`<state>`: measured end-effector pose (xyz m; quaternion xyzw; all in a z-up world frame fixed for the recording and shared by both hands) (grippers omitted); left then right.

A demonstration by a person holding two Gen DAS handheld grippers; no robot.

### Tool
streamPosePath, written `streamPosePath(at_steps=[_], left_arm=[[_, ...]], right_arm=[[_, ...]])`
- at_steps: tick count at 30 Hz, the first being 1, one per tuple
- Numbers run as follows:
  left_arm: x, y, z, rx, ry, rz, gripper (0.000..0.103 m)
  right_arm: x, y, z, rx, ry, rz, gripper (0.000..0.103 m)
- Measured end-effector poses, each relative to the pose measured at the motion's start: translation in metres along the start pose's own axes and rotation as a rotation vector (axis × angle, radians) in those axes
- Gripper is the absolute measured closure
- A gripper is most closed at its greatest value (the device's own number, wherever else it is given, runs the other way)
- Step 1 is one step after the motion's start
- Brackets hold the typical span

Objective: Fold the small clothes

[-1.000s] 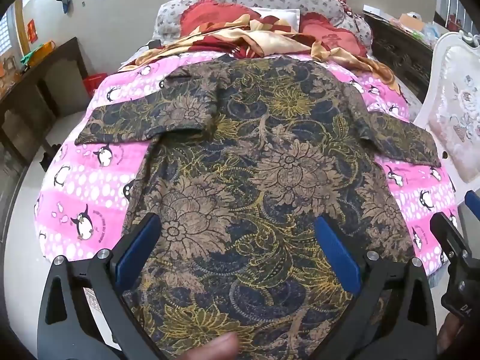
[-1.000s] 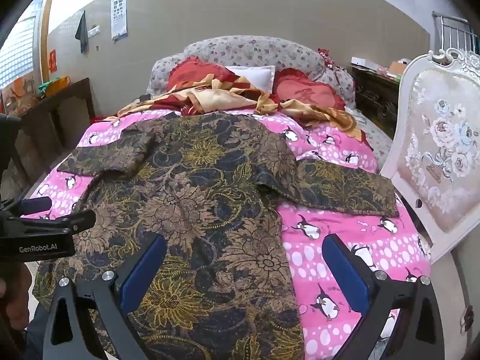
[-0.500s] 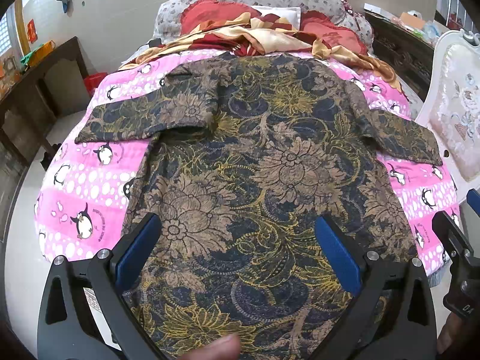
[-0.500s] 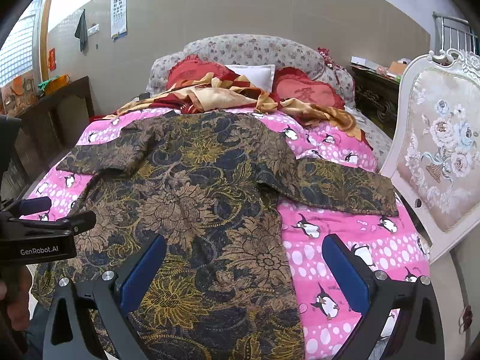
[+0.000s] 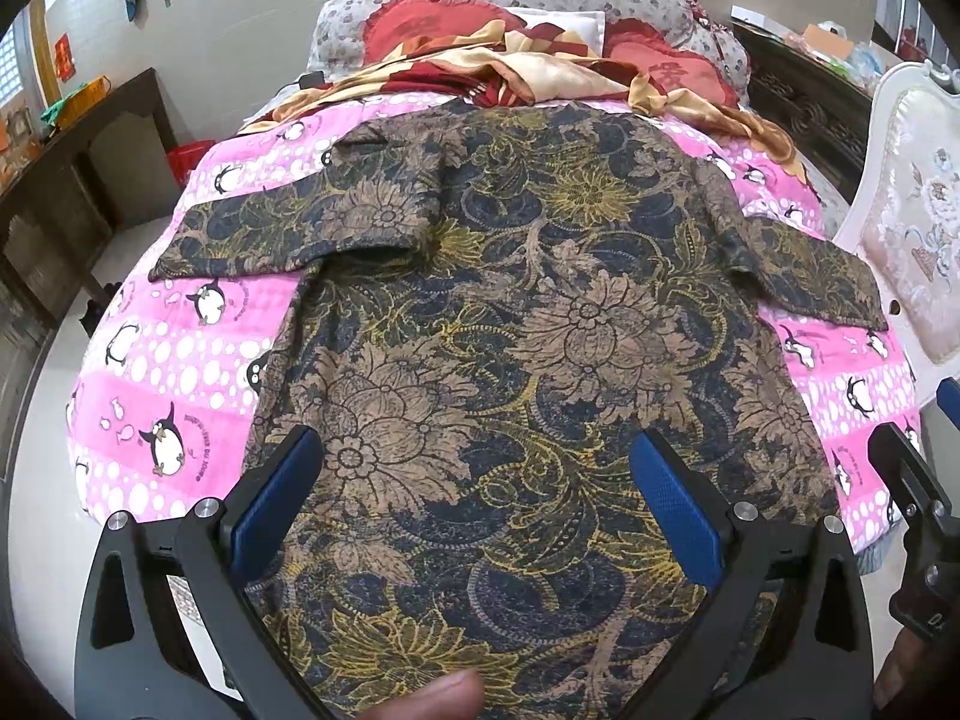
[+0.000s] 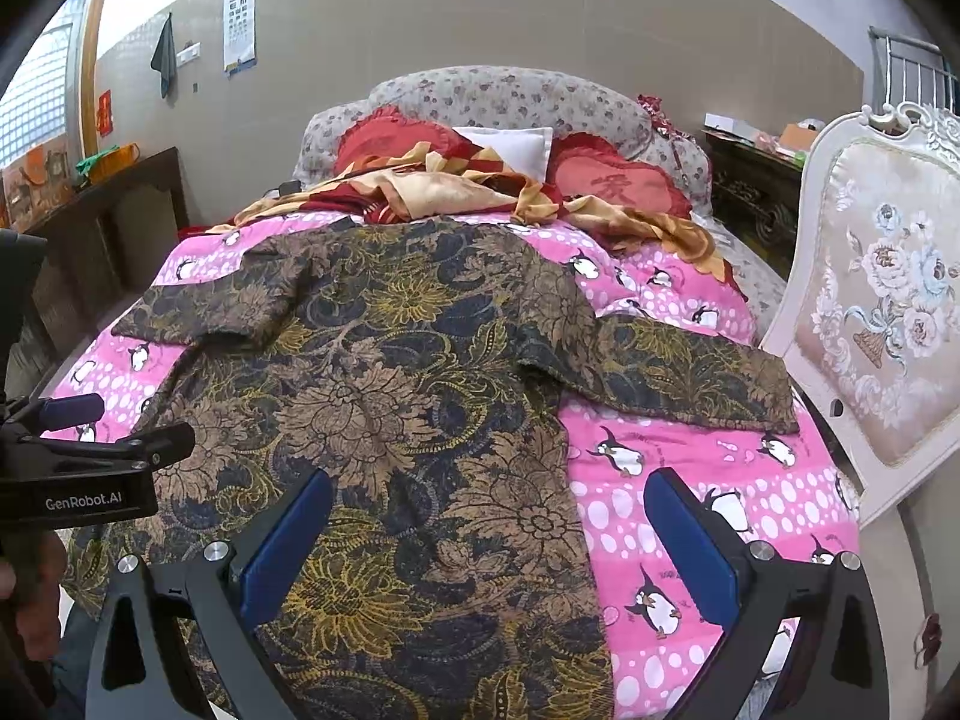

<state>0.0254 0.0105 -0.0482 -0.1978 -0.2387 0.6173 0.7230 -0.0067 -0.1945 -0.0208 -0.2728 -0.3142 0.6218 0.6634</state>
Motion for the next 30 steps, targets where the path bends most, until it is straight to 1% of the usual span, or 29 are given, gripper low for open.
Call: streamPosePath(at_steps=[10, 14, 20, 25, 27, 30], left_arm=[[0.000, 0.002, -0.009, 0.016, 0.011, -0.007, 0.000], [-0.001, 0.002, -0.010, 0.006, 0.005, -0.008, 0.000], [0.004, 0.008, -0.024, 0.034, -0.008, -0.004, 0.000], [0.011, 0.006, -0.031, -0.001, -0.023, -0.007, 0.000], [0.016, 0.004, -0.035, -0.012, -0.045, -0.008, 0.000], [0.024, -0.001, -0.042, -0.044, -0.025, 0.001, 0.000]], right_arm=[[0.000, 0.003, -0.008, 0.027, 0.004, -0.009, 0.000], [0.002, 0.004, -0.016, 0.047, 0.011, -0.013, 0.000], [0.003, 0.006, -0.029, 0.067, 0.023, -0.016, 0.000], [0.004, 0.006, -0.041, 0.084, 0.029, -0.017, 0.000], [0.006, 0.005, -0.048, 0.095, 0.029, -0.017, 0.000], [0.007, 0.004, -0.059, 0.106, 0.029, -0.023, 0.000]])
Point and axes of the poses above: each gripper's, at about its wrist camera, not at the fingertips, and z roughly against the way its jaws point, x to its left, y to its underside, the point moved 4 cm from there along -z, roughly the way its jaws point, and after that the axes turned 10 degrees about -z, right-handed, at the moved point
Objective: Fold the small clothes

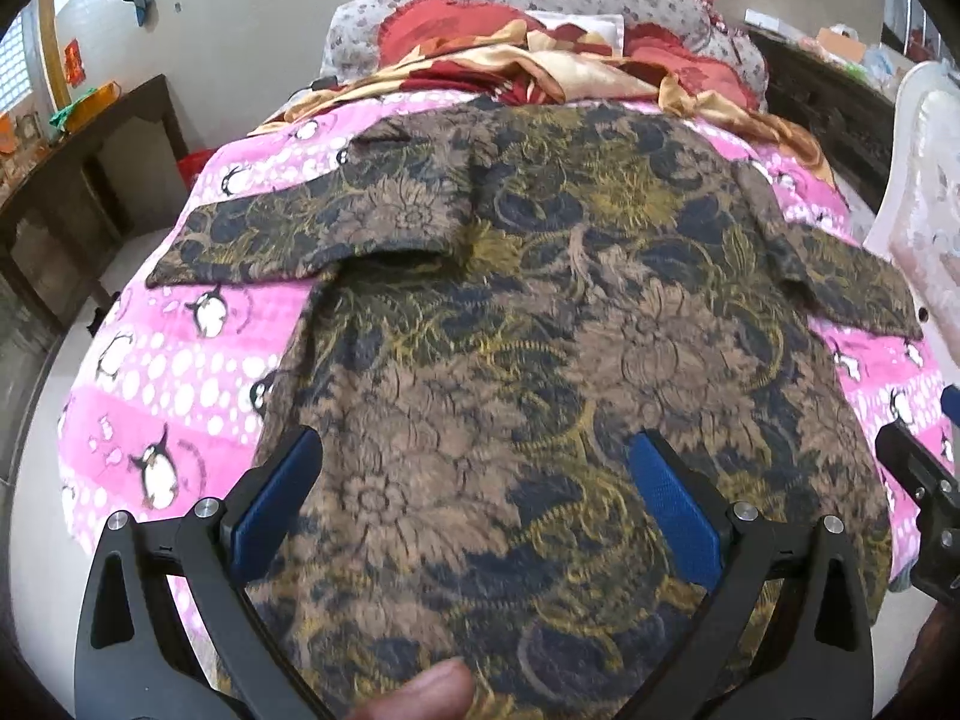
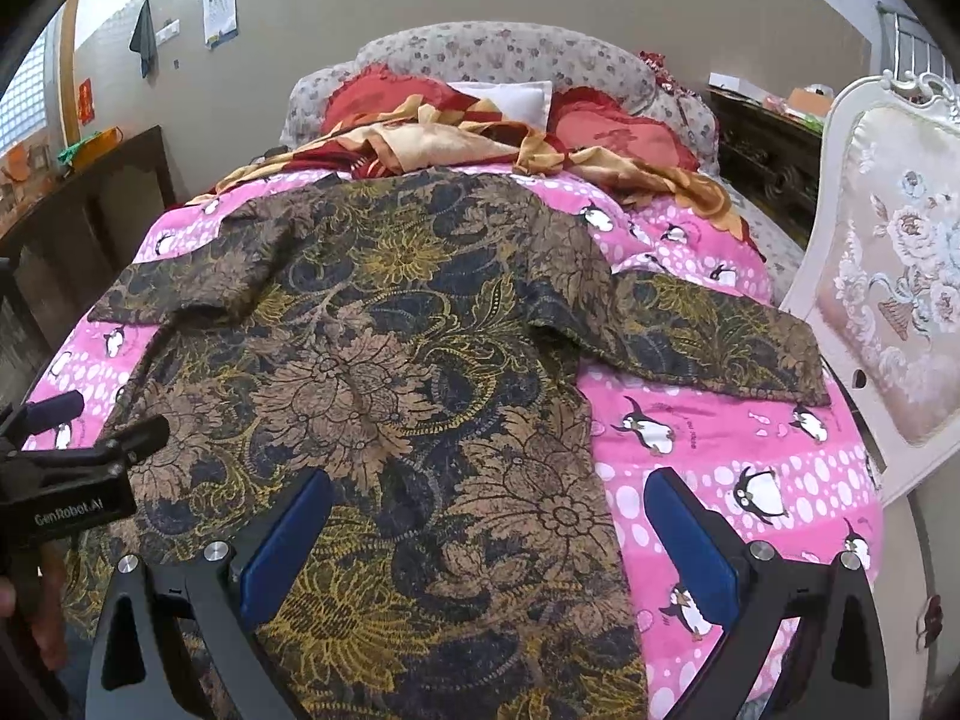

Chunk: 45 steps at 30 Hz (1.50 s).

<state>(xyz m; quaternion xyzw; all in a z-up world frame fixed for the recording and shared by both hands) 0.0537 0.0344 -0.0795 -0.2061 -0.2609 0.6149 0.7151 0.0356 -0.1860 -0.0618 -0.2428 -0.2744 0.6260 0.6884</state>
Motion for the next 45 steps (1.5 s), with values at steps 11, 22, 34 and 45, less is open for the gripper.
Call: streamPosePath(at_steps=[11, 22, 34, 45], left_arm=[[0.016, -0.011, -0.071, 0.074, 0.046, -0.044, 0.000], [0.038, -0.022, -0.120, 0.102, 0.034, 0.023, 0.000], [0.038, -0.017, -0.120, 0.060, 0.026, 0.020, 0.000], [0.036, -0.017, -0.120, 0.058, 0.027, 0.021, 0.000]], right_arm=[[0.012, -0.018, -0.043, 0.021, 0.022, 0.019, 0.000], [0.026, -0.036, -0.109, 0.044, 0.063, 0.017, 0.000], [0.019, -0.028, -0.141, 0.079, 0.071, -0.025, 0.000], [0.016, -0.025, -0.147, 0.085, 0.062, -0.050, 0.000]])
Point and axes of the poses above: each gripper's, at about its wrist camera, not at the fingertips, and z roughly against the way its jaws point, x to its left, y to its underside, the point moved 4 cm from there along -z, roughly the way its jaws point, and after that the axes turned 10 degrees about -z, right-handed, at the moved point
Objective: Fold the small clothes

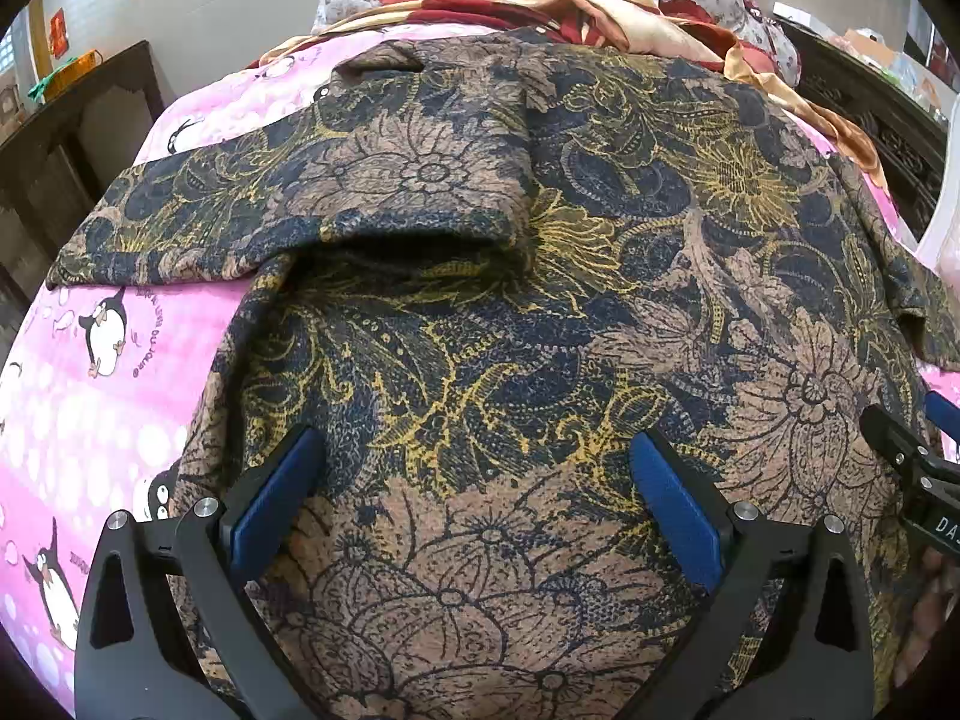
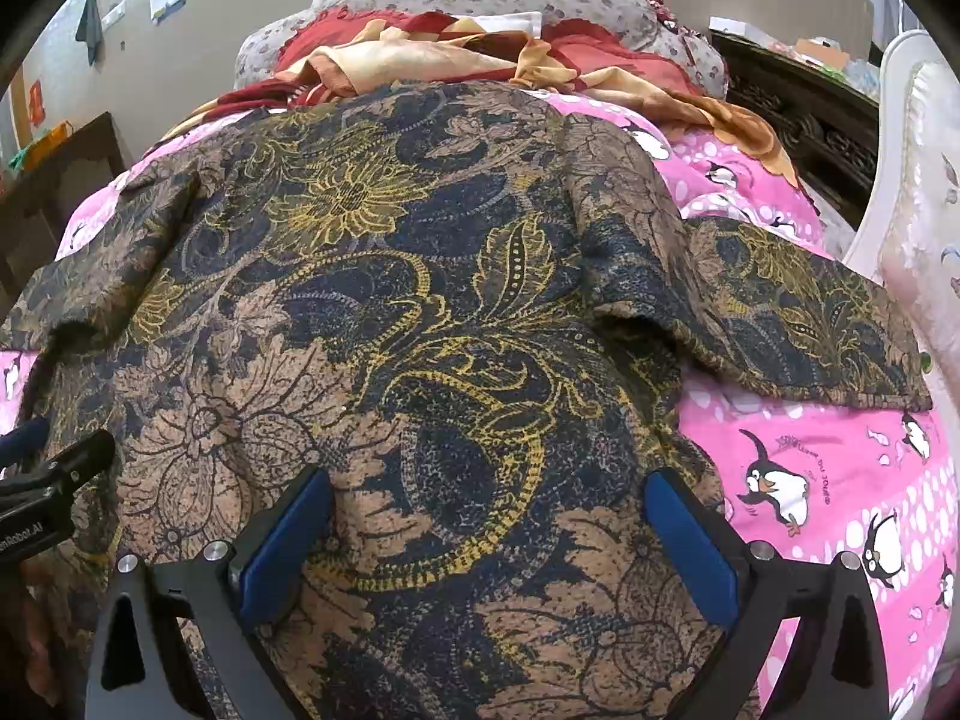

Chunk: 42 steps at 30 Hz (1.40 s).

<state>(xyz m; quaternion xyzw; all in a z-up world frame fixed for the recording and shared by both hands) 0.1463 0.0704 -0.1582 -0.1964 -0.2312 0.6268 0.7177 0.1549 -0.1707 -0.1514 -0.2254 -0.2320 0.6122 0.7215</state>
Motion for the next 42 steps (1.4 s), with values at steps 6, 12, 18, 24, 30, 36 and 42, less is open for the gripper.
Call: streamPosePath(at_steps=[6, 12, 18, 24, 30, 36, 42], left_arm=[[0.000, 0.000, 0.000, -0.001, -0.006, -0.003, 0.000], [-0.002, 0.001, 0.001, -0.003, -0.022, -0.014, 0.000], [0.000, 0.001, 0.000, -0.001, -0.013, -0.008, 0.000], [0.000, 0.001, 0.000, -0.001, -0.013, -0.007, 0.000], [0.000, 0.001, 0.000, 0.000, -0.016, -0.006, 0.000], [0.000, 0.001, 0.000, 0.000, -0.016, -0.007, 0.000], [-0.001, 0.000, 0.000, 0.001, -0.017, -0.006, 0.000]], right_arm=[[0.002, 0.002, 0.003, -0.019, 0.019, 0.012, 0.000], [0.001, 0.002, 0.008, -0.049, 0.028, 0.006, 0.000], [-0.002, 0.001, 0.019, -0.104, 0.041, -0.003, 0.000], [-0.004, 0.001, 0.024, -0.129, 0.051, -0.013, 0.000], [-0.003, 0.001, 0.023, -0.129, 0.056, -0.005, 0.000], [-0.004, 0.001, 0.022, -0.128, 0.052, -0.011, 0.000], [-0.004, 0.001, 0.022, -0.127, 0.051, -0.009, 0.000]])
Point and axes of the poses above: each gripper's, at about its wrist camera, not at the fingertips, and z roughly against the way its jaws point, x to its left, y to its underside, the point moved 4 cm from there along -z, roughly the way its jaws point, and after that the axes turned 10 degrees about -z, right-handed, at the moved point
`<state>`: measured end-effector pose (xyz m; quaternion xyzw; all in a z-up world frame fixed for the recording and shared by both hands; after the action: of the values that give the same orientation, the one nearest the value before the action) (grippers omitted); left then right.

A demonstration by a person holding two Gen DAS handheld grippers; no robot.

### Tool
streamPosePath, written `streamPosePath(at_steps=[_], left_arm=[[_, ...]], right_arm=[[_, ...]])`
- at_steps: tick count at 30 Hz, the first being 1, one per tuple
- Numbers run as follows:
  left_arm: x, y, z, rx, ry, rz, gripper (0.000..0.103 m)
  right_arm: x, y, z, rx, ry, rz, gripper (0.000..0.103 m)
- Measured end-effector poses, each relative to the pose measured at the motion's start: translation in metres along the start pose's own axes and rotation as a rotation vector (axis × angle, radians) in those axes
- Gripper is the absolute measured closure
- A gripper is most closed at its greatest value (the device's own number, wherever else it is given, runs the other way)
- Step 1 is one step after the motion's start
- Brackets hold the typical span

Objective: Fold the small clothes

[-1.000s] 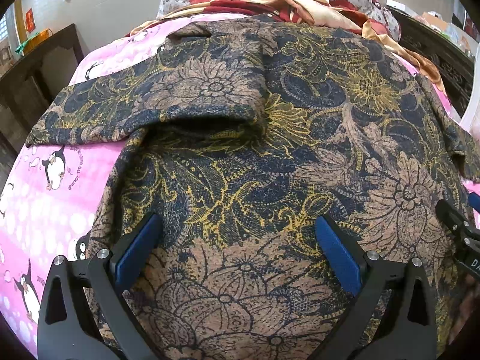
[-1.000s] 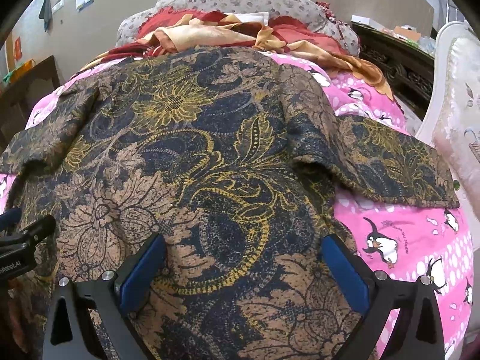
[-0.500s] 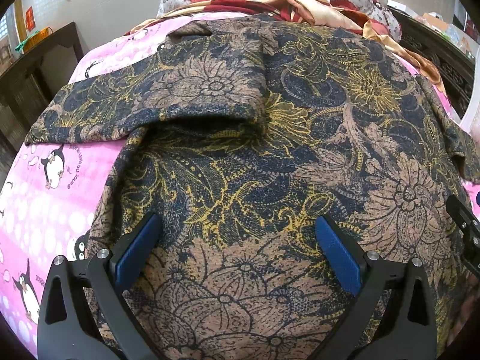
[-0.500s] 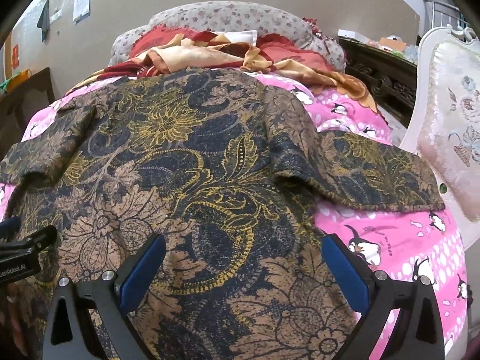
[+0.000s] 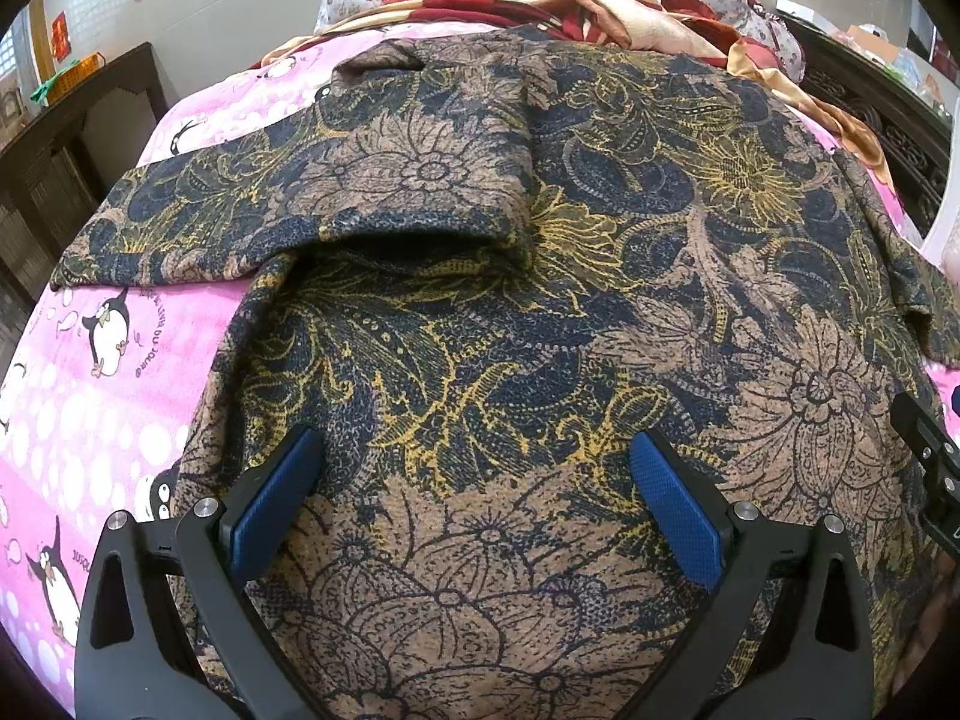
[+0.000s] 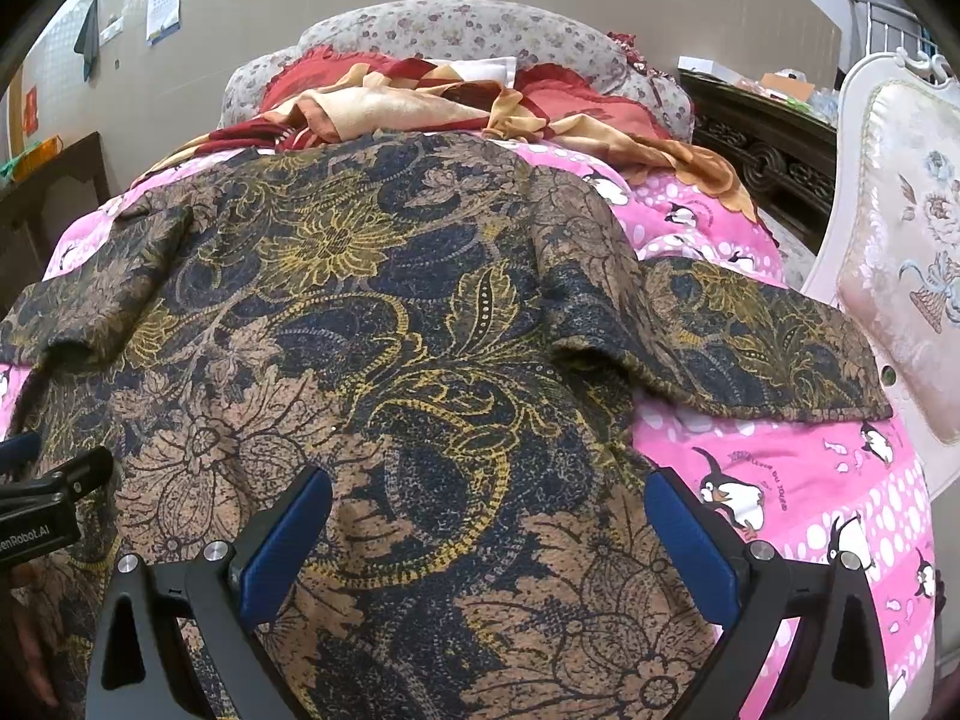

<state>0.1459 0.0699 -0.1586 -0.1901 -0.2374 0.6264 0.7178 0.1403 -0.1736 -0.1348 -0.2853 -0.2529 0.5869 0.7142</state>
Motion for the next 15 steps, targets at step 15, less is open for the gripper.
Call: streamPosePath(at_steps=[15], left_arm=[[-0.006, 0.007, 0.034, -0.159, -0.136, -0.015, 0.000]], right_arm=[[-0.002, 0.001, 0.004, -0.019, 0.002, -0.009, 0.000]])
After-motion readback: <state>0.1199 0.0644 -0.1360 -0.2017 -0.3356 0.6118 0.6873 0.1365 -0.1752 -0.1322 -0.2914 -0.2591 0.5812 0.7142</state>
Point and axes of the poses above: each gripper's, at about its wrist camera, not at the fingertips, and z roughly against the way its jaws point, x to its left, y to its underside, the point moved 4 cm from there along -z, roughly the way its jaws point, and after that the axes turned 10 degrees about -z, right-handed, at the moved point
